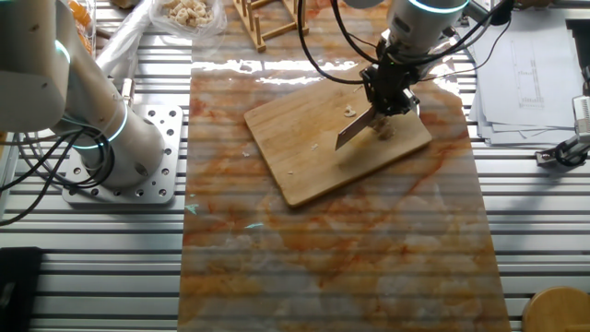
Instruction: Slice the lotus root
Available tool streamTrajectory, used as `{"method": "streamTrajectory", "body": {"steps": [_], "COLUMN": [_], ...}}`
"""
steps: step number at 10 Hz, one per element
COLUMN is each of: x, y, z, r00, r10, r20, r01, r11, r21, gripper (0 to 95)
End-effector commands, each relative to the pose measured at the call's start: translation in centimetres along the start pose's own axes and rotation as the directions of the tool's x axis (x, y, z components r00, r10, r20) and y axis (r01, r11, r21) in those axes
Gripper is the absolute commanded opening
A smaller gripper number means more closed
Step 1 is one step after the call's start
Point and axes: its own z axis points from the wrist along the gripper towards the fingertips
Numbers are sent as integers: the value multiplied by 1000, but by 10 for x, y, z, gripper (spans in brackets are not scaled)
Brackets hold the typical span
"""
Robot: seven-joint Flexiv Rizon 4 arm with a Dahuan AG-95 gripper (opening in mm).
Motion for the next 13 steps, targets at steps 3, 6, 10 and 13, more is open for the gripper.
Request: {"method": "streamTrajectory", "body": {"steps": [3,6,10,13], "x": [-2,-2,0,0], "y": [-1,-1,1,1], "z": [25,29,9,6], "r00": [1000,1000,1000,1000], "r10": [-14,-13,3,-2], "r20": [0,3,-4,-5], "r01": [14,13,-3,2], "r11": [1000,1000,1000,1000], "r21": [4,4,-8,-6], "gripper": [0,0,0,0]}}
